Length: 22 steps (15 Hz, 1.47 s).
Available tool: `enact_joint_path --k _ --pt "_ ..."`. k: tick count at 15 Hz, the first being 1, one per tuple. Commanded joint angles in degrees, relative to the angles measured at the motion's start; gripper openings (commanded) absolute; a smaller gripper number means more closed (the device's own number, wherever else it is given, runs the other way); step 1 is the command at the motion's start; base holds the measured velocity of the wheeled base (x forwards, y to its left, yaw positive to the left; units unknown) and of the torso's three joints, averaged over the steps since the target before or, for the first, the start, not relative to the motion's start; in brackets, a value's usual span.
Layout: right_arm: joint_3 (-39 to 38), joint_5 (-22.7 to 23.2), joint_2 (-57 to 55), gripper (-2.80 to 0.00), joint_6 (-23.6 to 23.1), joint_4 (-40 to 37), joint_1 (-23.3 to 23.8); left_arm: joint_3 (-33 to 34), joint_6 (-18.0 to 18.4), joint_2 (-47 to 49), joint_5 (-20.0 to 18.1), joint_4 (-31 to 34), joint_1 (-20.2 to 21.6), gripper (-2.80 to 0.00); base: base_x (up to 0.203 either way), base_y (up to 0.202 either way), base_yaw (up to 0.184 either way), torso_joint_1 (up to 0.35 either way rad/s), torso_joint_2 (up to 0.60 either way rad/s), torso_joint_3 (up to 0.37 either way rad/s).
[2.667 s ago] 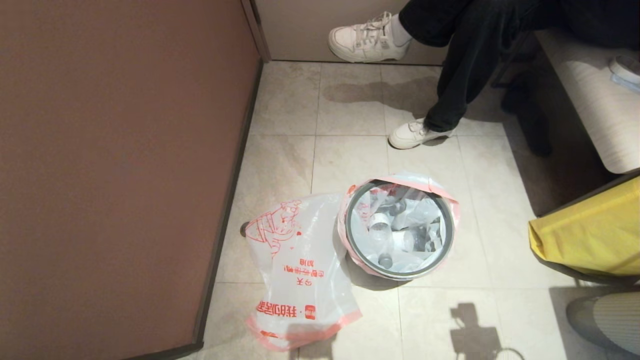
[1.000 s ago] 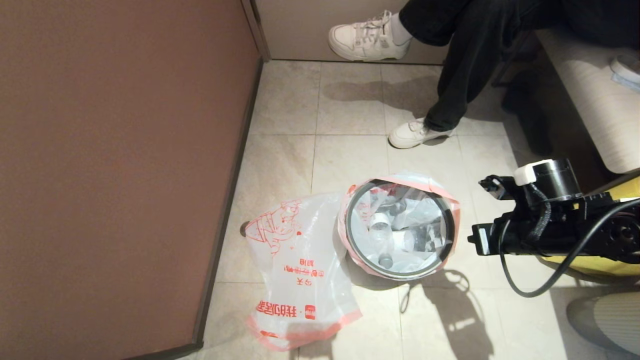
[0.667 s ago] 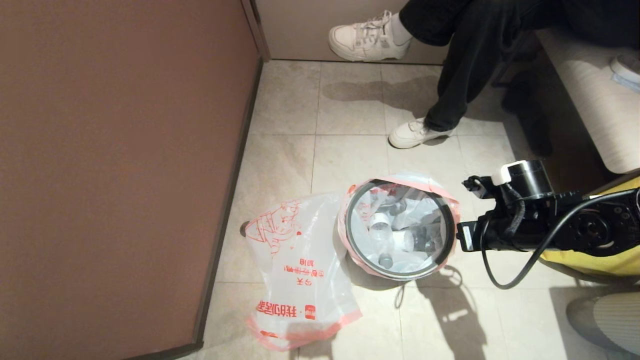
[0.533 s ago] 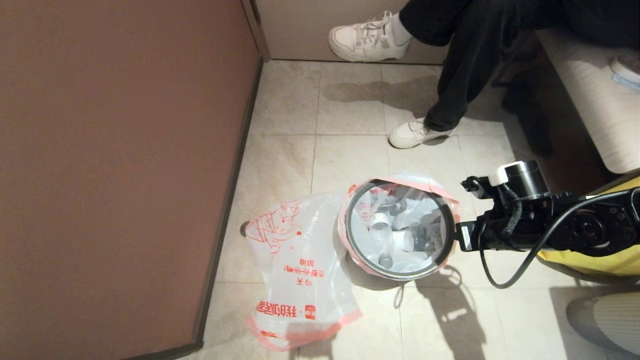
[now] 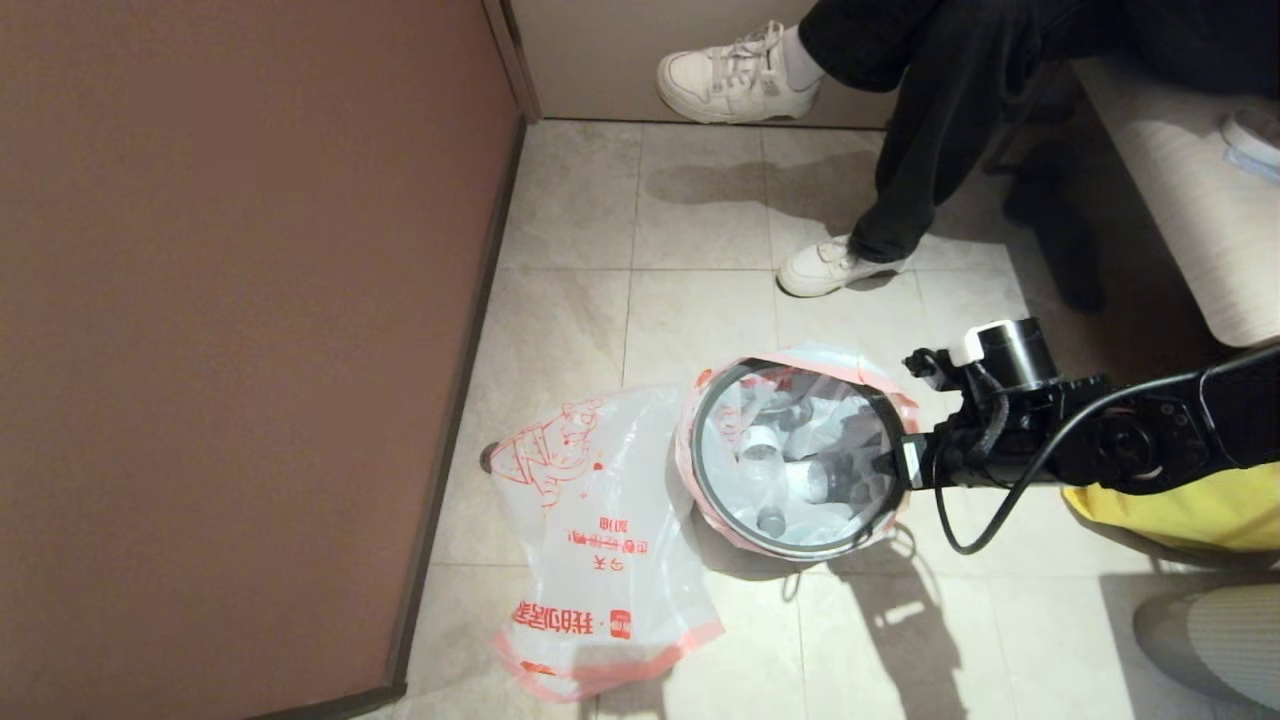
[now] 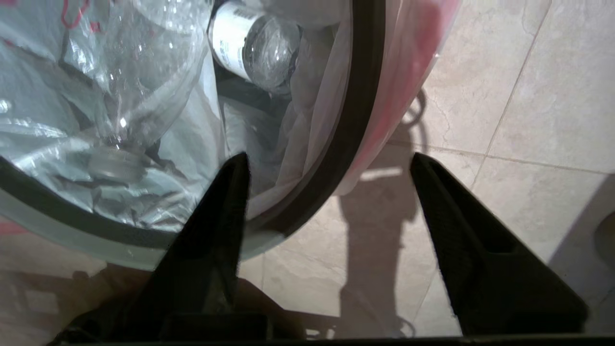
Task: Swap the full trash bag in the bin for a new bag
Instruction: Place the trash can ring on the floor
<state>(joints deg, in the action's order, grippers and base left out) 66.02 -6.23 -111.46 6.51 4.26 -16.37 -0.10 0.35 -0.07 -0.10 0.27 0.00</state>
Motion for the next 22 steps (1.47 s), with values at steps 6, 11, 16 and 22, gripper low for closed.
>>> enact_joint_path --k 6,11,16,22 --pt "2.8 -0.5 -4.2 -2.8 0.0 0.1 -0.2 0.0 0.0 0.1 0.0 0.0 0.0 -2.8 0.0 0.0 0.0 0.0 0.0 0.0" --pt "3.1 -1.0 -3.2 -2.8 0.1 -0.1 -0.5 0.0 0.0 0.1 0.0 0.0 0.0 -2.8 0.0 0.0 0.0 0.0 0.0 0.0" --pt "2.5 -3.1 0.3 0.0 0.2 -0.7 -2.4 0.0 0.0 0.1 0.0 0.0 0.0 -2.8 0.0 0.0 0.0 0.0 0.0 0.0" --pt "3.5 -4.6 -3.9 0.0 0.2 0.1 -1.9 0.0 0.0 0.1 0.0 0.0 0.0 -2.8 0.0 0.0 0.0 0.0 0.0 0.0"
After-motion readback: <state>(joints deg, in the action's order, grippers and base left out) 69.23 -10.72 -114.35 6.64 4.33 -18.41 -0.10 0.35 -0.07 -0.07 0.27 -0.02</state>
